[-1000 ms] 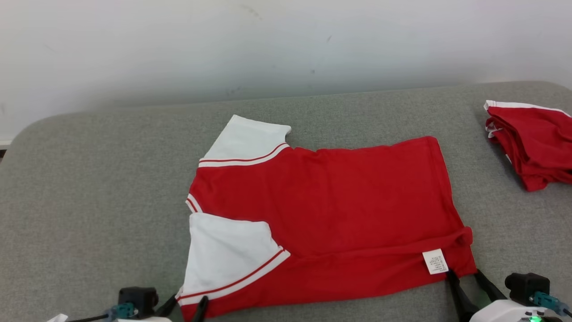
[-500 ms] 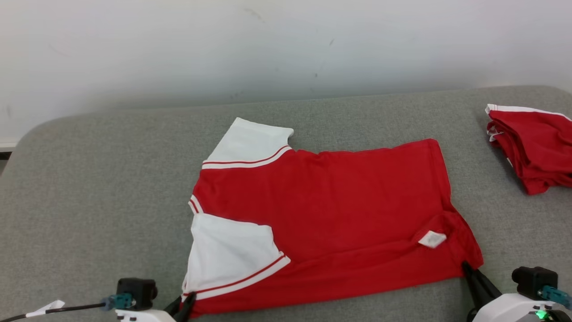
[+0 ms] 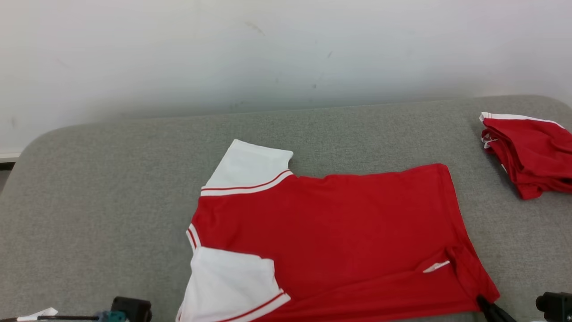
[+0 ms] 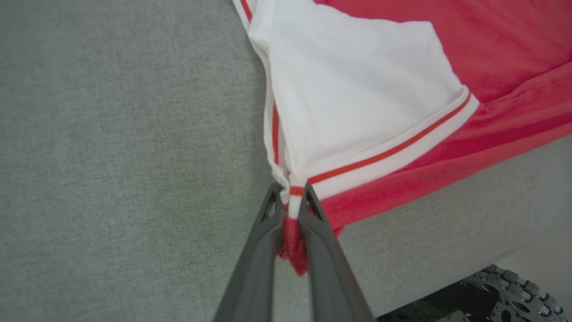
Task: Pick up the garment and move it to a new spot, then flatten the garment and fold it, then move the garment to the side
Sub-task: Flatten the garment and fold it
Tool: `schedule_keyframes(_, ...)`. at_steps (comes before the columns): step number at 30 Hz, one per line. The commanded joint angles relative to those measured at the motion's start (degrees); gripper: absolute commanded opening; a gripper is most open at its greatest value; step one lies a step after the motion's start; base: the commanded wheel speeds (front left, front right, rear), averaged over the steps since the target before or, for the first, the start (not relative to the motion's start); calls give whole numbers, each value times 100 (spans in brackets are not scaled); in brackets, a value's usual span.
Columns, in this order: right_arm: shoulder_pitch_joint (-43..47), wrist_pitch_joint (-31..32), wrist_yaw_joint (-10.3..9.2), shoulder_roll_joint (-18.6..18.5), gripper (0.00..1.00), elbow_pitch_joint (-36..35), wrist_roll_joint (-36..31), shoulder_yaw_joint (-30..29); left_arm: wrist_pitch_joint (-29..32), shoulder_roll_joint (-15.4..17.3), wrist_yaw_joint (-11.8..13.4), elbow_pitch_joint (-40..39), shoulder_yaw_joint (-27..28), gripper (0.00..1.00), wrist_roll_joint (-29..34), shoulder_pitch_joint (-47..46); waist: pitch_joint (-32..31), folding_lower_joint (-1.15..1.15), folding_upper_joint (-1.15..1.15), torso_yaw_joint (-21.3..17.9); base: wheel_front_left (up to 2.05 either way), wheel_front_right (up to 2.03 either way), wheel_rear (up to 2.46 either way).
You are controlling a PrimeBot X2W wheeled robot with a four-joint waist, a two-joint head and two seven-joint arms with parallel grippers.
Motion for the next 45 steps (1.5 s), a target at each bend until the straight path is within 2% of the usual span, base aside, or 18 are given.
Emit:
schedule_keyframes(1, 103, 47, -25, -97, 0, -38, 2, -79, 36, 102, 64, -3, 31, 0, -18, 96, 8, 0, 0, -9, 0, 0, 0)
schedule_keyframes(4, 430, 481, -25, -133, 0, -452, -69, -270, 140, 206, 221, -288, 44, 0, -97, 277, 37, 0, 0, -36, 0, 0, 0)
schedule_keyframes(8, 768, 1015, -24, 38, 0, -896, -212, -590, 254, 262, 335, -469, 31, 0, -217, 447, 94, 0, 0, -66, 0, 0, 0)
schedule_keyframes(9, 824, 1120, -25, 89, 0, -975, -259, -686, 278, 258, 336, -477, 9, 33, -232, 467, 103, 0, 0, -71, 0, 0, 0)
schedule_keyframes(10, 868, 1200, -25, 145, 26, -1049, -327, -767, 266, 236, 337, -478, 7, 73, -239, 470, 110, 0, 0, -73, 0, 0, 0)
schedule_keyframes(11, 900, 1280, -24, 205, 92, -1116, -400, -842, 256, 213, 338, -468, 10, 100, -246, 457, 114, 0, 0, -73, 0, 0, 0)
schedule_keyframes(12, 941, 1378, -24, 276, 100, -1186, -450, -893, 250, 197, 332, -454, 9, 100, -243, 442, 112, 0, 0, -73, 0, 0, 0)
schedule_keyframes(18, 1089, 1790, -21, 512, 100, -1648, -767, -1368, 151, 217, 347, -444, 96, 100, -151, 267, 72, 0, 0, -58, 0, 0, 0)
schedule_keyframes(23, 1054, 1825, -21, 597, 100, -2098, -960, -1775, 55, 384, 328, -583, 279, 100, 35, -71, 68, 0, 0, -34, 0, 0, 0)
schedule_keyframes(28, 552, 1628, -21, 858, 100, -2370, -1006, -2052, 154, 611, 124, -542, 441, 100, 255, -727, 246, 0, 0, -72, 0, 0, 0)
schedule_keyframes(31, 60, 1529, -21, 959, 100, -2302, -1144, -2068, 269, 662, -147, -419, 546, 100, 273, -1305, 497, 0, 0, -119, 0, 0, 0)
schedule_keyframes(36, -951, 1438, -21, 1062, 100, -1876, -1322, -1966, 611, 621, -960, 132, 600, 100, 238, -2489, 1005, 0, 0, -165, 0, 0, 0)
schedule_keyframes(41, -1852, 1467, -21, 1075, 100, -1229, -1350, -1827, 1092, 303, -1743, 933, 416, 100, 228, -3643, 1394, 0, 0, -267, 0, 0, 0)
schedule_keyframes(45, -2432, 1543, -21, 1053, 100, -725, -1333, -1715, 1513, 13, -2215, 1604, 206, 100, 284, -4422, 1635, 0, 0, -342, 0, 0, 0)
